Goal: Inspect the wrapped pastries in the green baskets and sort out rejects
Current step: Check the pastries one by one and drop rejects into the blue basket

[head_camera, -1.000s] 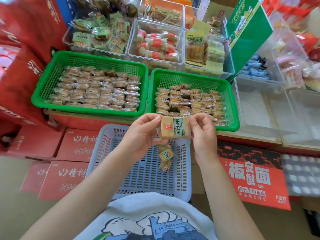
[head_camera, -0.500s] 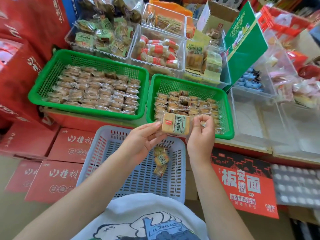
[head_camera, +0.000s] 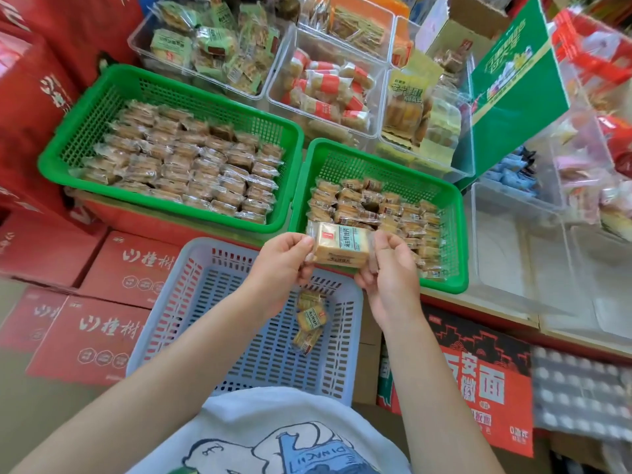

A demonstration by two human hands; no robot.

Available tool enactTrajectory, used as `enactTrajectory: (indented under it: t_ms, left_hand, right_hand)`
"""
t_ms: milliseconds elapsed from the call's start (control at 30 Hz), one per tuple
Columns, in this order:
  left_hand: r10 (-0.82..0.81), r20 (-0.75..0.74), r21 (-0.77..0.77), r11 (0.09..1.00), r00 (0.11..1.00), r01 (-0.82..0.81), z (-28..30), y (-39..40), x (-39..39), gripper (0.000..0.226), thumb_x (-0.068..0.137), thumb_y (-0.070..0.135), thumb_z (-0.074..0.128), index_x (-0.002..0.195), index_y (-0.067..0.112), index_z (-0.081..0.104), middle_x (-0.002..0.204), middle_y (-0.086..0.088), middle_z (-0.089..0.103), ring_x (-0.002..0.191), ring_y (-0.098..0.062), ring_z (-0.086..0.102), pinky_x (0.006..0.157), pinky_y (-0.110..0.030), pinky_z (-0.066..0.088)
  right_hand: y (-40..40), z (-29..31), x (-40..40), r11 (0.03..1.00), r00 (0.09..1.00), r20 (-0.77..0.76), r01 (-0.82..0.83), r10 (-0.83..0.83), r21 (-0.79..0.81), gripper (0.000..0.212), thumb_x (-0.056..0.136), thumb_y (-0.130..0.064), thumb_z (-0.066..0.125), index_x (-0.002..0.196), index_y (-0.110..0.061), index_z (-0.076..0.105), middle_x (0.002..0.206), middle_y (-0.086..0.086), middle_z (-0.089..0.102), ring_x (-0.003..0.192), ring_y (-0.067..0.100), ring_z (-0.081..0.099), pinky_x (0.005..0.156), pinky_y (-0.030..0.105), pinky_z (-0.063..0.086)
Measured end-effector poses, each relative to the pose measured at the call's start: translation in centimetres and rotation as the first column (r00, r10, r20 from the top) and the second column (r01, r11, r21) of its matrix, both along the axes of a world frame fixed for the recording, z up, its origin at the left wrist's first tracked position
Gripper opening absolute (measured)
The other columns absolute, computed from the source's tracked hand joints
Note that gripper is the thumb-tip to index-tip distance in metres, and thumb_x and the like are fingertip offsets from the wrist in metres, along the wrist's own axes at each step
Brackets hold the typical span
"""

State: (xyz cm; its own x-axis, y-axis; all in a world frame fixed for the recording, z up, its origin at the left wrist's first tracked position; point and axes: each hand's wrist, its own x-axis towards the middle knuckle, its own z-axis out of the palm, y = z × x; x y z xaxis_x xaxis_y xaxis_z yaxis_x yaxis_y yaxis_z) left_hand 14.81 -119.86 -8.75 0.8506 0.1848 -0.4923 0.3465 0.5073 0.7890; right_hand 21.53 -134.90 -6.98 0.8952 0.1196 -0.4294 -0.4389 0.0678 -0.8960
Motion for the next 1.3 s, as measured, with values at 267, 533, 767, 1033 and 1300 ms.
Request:
enactTrajectory:
  t_ms: [267, 533, 767, 1033, 1300]
  left_hand:
    - [0.061, -0.052, -0.426, 0.901, 0.997, -0.077, -2.3, 1.1, 6.2, 0.025, 0.108, 0.013, 0.038, 0.098, 0.003, 0.058, 0.058, 0.005, 0.038, 0.045, -0.005, 0.032, 0.041, -0.015, 0.028]
    - [0.0, -0.16, 0.806, 0.578, 0.987, 0.13, -7.1, 2.4, 12.5, 0.022, 0.102, 0.019, 0.052, 0.12, 0.009, 0.058, 0.109, -0.005, 0.059, 0.103, -0.021, 0.055, 0.085, -0.029, 0.045]
    - [-0.22, -0.474, 0.881, -0.119, 0.853, 0.459, -13.5, 2.8, 13.7, 0.065, 0.104, 0.046, 0.027, 0.16, 0.018, 0.009, 0.168, -0.008, -0.008, 0.155, -0.024, -0.011, 0.126, -0.046, 0.004]
    - [-0.201, -0.408, 0.913, -0.069, 0.891, 0.402, -14.0, 2.8, 13.7, 0.069, 0.099, 0.044, 0.036, 0.16, 0.018, 0.017, 0.168, -0.007, 0.005, 0.156, -0.023, -0.002, 0.123, -0.047, 0.012]
    - [-0.18, -0.383, 0.924, -0.094, 0.906, 0.372, -14.7, 2.8, 13.8, 0.068, 0.094, 0.044, 0.036, 0.156, 0.017, 0.031, 0.167, -0.011, 0.016, 0.155, -0.027, 0.009, 0.121, -0.051, 0.025]
  right_hand:
    - [0.1, -0.7, 4.2, 0.953, 0.955, 0.232, -0.118, 0.186, -0.278, 0.016, 0.091, -0.005, 0.069, 0.098, -0.014, 0.057, 0.083, 0.006, 0.069, 0.068, 0.021, 0.068, 0.066, 0.032, 0.058]
    - [0.1, -2.8, 12.6, 0.709, 0.855, 0.355, -0.02, 0.377, -0.705, 0.016, 0.091, -0.019, 0.07, 0.08, -0.017, 0.059, 0.096, -0.005, 0.051, 0.092, 0.01, 0.051, 0.084, 0.029, 0.044]
    - [3.6, -5.8, 21.3, 0.545, 0.882, 0.153, -0.132, 0.446, -0.828, 0.013, 0.1, -0.025, 0.043, 0.096, -0.012, 0.047, 0.103, 0.01, 0.053, 0.087, 0.026, 0.053, 0.071, 0.034, 0.048]
    - [9.2, -10.5, 25.9, 0.53, 0.795, 0.234, -0.125, 0.559, -0.839, 0.016, 0.1, -0.026, 0.055, 0.097, -0.01, 0.054, 0.105, 0.005, 0.045, 0.074, 0.008, 0.043, 0.063, 0.011, 0.034]
    - [10.8, -14.0, 27.0, 0.05, 0.543, -0.12, -0.289, 0.831, -0.956, 0.035, 0.097, -0.006, 0.047, 0.125, -0.011, 0.066, 0.128, 0.012, 0.059, 0.123, 0.033, 0.05, 0.104, 0.043, 0.04]
